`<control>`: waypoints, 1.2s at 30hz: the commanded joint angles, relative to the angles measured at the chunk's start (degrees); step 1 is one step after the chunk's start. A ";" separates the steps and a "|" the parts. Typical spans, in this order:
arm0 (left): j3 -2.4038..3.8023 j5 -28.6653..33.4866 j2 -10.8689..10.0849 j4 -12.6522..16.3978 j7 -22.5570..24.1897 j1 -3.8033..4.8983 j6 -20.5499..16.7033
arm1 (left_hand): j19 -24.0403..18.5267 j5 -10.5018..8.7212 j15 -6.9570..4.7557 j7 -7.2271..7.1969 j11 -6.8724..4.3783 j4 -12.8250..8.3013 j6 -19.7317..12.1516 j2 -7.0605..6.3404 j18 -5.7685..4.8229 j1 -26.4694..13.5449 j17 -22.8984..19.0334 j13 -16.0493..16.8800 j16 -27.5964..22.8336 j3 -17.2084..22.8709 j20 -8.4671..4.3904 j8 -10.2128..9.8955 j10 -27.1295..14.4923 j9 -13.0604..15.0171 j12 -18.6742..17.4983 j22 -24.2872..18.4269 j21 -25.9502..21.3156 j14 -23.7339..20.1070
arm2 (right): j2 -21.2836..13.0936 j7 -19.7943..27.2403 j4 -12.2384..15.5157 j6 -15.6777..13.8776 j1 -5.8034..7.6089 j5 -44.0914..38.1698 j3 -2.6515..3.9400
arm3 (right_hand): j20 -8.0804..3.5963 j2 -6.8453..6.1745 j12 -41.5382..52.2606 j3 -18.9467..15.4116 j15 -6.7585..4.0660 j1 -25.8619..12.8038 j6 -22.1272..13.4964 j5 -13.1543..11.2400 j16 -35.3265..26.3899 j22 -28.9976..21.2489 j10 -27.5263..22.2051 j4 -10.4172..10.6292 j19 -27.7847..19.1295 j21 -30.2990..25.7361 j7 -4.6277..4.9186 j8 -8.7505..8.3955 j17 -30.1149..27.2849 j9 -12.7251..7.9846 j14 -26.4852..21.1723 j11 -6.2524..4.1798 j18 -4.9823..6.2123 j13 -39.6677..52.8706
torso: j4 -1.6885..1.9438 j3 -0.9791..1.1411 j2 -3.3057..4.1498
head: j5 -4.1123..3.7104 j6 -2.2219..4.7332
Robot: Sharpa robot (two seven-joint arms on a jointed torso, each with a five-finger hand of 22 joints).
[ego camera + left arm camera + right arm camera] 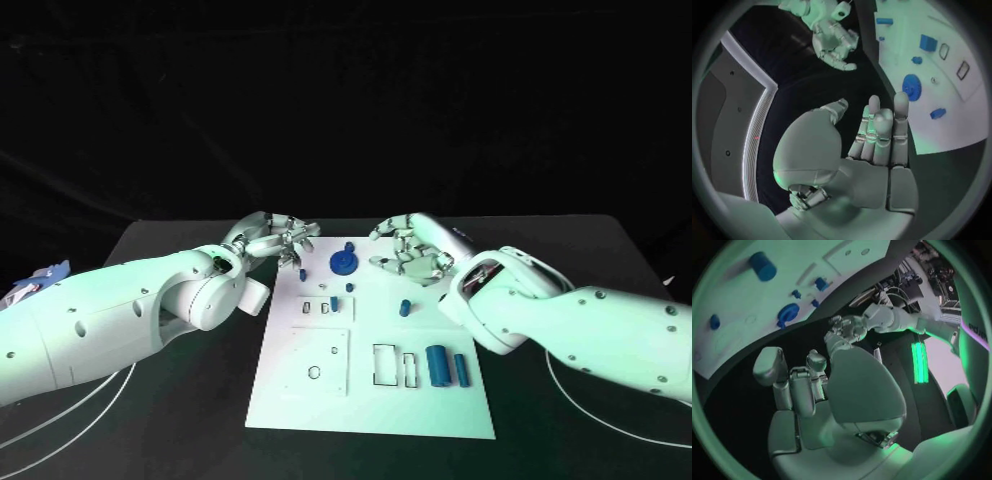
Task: Assemble the parts on the task board
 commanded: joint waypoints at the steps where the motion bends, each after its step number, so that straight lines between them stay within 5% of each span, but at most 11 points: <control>1: 0.03 -12.78 1.18 -1.35 -13.94 0.12 9.22 | 1.52 -0.11 -0.48 -0.79 -0.86 2.22 0.15 -0.05 0.00 -0.87 2.43 2.15 2.58 -0.58 -0.47 3.35 -0.83 1.56 3.97 2.85 2.35 1.58 | -1.26 6.80 -0.96 0.08 0.98 18.67 0.13 | -0.12 -0.01 0.08 0.58 -0.44 0.30 0.51 0.66 -0.10 0.08 -0.08 0.07 -0.09 -0.18 0.04 0.47 5.02 -0.08 3.16 -0.10 0.78 0.03 | -0.37 -0.39 -0.76 | 0.78 -0.16; 9: 0.03 -25.90 3.84 -4.81 -26.26 1.12 17.61 | 9.37 -0.25 -2.89 -3.78 -3.57 3.05 1.94 0.46 -2.04 -4.27 12.86 7.01 10.82 -4.14 -2.25 12.90 2.44 7.97 14.38 15.67 10.02 7.41 | -4.14 7.54 -2.80 0.41 3.09 28.56 0.47 | -0.16 0.04 0.15 0.88 -0.48 0.17 0.75 0.84 0.05 0.39 -0.03 0.15 0.22 0.19 -0.01 0.77 5.44 -0.07 3.29 -0.14 0.68 -0.03 | -0.87 -0.37 -1.32 | 2.05 -0.96; 12: 0.02 -28.76 4.35 -5.11 -29.02 1.62 19.18 | 13.11 -0.23 -3.82 -4.84 -4.57 3.03 2.48 0.57 -3.00 -5.36 16.72 15.66 13.23 -5.82 -3.12 15.23 7.27 10.22 21.79 21.16 12.79 9.22 | -4.76 7.04 -2.91 0.30 3.41 29.23 0.49 | -0.17 -0.02 0.18 0.90 -0.49 0.10 0.79 0.87 0.07 0.39 0.01 0.17 0.24 0.19 -0.02 0.82 5.49 -0.07 3.32 -0.15 0.69 -0.02 | -0.96 -0.26 -1.38 | 2.43 -1.21; 18: 0.00 -33.77 5.71 -4.93 -33.67 2.79 21.16 | 15.78 -0.24 -4.36 -5.45 -5.16 3.12 2.31 0.82 -3.75 -6.95 19.28 21.89 14.87 -8.22 -3.76 16.72 10.19 12.45 26.72 25.35 14.81 10.14 | -5.78 5.85 -2.65 0.21 3.75 29.09 0.51 | -0.22 -0.27 0.30 1.00 -0.54 -0.16 0.88 1.16 0.05 0.43 0.18 0.25 0.35 0.20 -0.08 1.04 5.43 -0.09 3.32 -0.21 0.68 0.00 | -0.73 -0.28 -1.33 | 2.34 -1.08; 36: -0.30 -36.87 9.04 -4.15 -39.06 4.57 24.36 | 17.35 -0.23 -4.72 -5.87 -5.57 3.16 2.16 1.74 -4.22 -7.81 20.94 25.06 15.95 -10.18 -4.11 17.83 11.62 14.47 29.14 28.01 16.04 10.60 | -6.90 3.44 -2.25 0.43 3.87 27.56 0.50 | -0.35 -0.80 0.43 1.38 -0.68 -0.78 1.01 2.24 -0.06 0.28 0.41 0.41 0.38 -0.10 -0.23 1.56 5.18 -0.17 3.29 -0.35 0.72 -0.16 | -0.63 -0.18 -1.23 | 2.34 -2.07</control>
